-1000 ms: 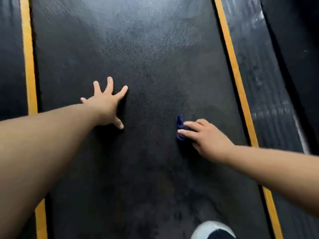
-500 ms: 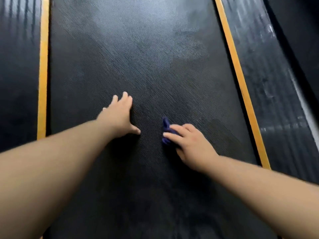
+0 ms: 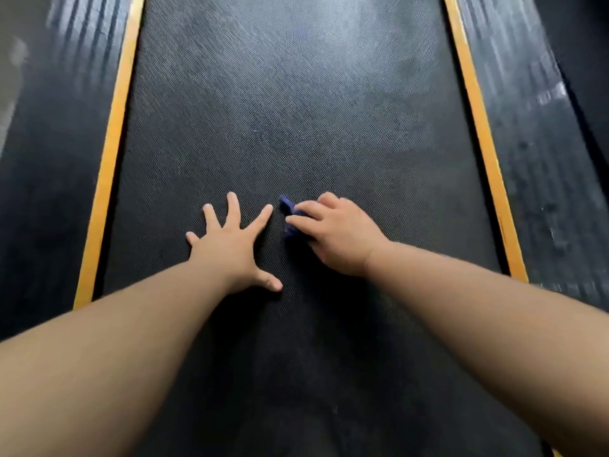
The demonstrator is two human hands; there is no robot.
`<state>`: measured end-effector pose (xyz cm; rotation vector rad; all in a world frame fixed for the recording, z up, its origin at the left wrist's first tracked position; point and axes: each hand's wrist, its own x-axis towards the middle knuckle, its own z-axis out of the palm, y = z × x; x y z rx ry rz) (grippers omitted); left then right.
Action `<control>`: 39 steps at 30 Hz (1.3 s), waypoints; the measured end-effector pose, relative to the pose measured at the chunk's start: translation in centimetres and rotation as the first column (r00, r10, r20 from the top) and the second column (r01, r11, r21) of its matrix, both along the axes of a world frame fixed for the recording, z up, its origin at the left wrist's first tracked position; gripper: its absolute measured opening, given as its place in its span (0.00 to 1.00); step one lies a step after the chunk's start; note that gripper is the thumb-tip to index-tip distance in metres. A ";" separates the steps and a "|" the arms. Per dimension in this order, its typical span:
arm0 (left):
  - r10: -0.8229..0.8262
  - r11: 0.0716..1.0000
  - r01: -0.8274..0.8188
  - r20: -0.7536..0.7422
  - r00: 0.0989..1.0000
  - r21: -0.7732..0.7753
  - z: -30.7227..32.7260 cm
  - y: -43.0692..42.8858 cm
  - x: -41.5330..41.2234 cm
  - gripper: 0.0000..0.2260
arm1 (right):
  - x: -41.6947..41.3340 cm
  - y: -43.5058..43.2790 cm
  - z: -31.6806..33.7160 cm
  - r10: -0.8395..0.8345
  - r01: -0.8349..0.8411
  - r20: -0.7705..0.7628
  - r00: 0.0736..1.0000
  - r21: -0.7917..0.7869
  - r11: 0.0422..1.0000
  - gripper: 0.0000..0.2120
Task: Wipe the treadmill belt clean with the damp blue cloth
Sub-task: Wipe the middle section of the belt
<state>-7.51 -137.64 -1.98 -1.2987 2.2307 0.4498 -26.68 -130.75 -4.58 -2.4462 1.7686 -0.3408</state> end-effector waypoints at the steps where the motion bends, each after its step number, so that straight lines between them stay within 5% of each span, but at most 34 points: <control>1: 0.000 1.000 0.000 -0.007 1.000 0.002 -0.1 0.0 0.0 0.60 | -1.0 -1.0 0.3 -0.028 0.028 -0.047 0.998 0.001 1.000 0.17; 3: 0.004 1.000 -0.004 -0.015 1.000 0.012 0.0 -0.1 0.0 0.60 | -2.4 -3.6 0.9 -0.334 0.335 -0.044 0.942 0.012 0.942 0.13; 6: 0.003 1.000 -0.003 -0.003 1.000 0.018 0.1 -0.1 -0.1 0.60 | -3.3 -6.6 1.4 -0.767 0.758 0.014 0.642 0.144 0.637 0.14; 8: 0.008 1.000 -0.008 0.008 1.000 0.020 0.2 -0.1 -0.1 0.60 | -1.5 -6.4 2.0 -0.705 0.696 0.000 0.709 0.166 0.699 0.15; 11: 0.009 1.000 -0.009 0.014 1.000 0.014 0.2 0.0 -0.2 0.60 | 0.8 -3.5 0.9 -0.245 0.239 0.040 0.969 0.113 0.964 0.14; 13: 0.006 1.000 -0.006 0.012 1.000 0.017 0.2 0.0 -0.1 0.60 | -1.3 -3.1 0.6 -0.087 0.086 0.007 0.996 0.105 0.991 0.15; 15: 0.012 1.000 -0.012 0.000 1.000 0.028 0.1 -0.2 0.0 0.60 | -4.8 -3.7 0.8 -0.290 0.295 -0.063 0.955 0.094 0.951 0.14; 18: 0.025 0.998 -0.024 -0.003 1.000 0.049 0.3 -0.2 -0.1 0.60 | -8.6 -3.2 1.7 -0.718 0.725 -0.102 0.688 0.143 0.674 0.16; 20: 0.033 0.998 -0.032 -0.014 0.999 0.049 0.4 -0.2 -0.2 0.60 | -7.4 -1.2 2.3 -0.700 0.704 -0.092 0.708 0.179 0.688 0.16; 23: 0.043 0.998 -0.042 -0.025 0.999 0.049 0.5 -0.1 -0.4 0.60 | -2.7 4.3 1.9 -0.440 0.431 -0.018 0.898 0.237 0.870 0.15; 27: 0.057 0.997 -0.057 -0.001 0.998 0.059 0.7 -0.2 -0.4 0.60 | -2.0 10.4 2.4 -0.228 0.215 0.000 0.974 0.336 0.917 0.28; 30: 0.054 0.998 -0.054 -0.015 0.998 0.039 1.2 1.2 -1.2 0.59 | -5.3 12.8 4.4 -0.394 0.378 0.010 0.919 0.261 0.888 0.33; 32: -0.090 0.996 0.091 -0.211 0.973 -0.004 1.5 3.9 -3.4 0.56 | -7.9 14.8 4.9 -0.550 0.536 0.028 0.835 0.183 0.824 0.31; 35: -0.204 0.970 0.243 -0.595 0.777 -0.015 0.8 8.5 -8.7 0.46 | -11.0 17.3 4.2 -0.707 0.713 -0.094 0.701 0.114 0.691 0.28; 39: -0.323 0.944 0.165 -0.706 0.630 -0.285 -2.2 14.2 -12.1 0.22 | -12.6 19.7 2.0 -0.782 0.799 -0.165 0.601 0.158 0.580 0.29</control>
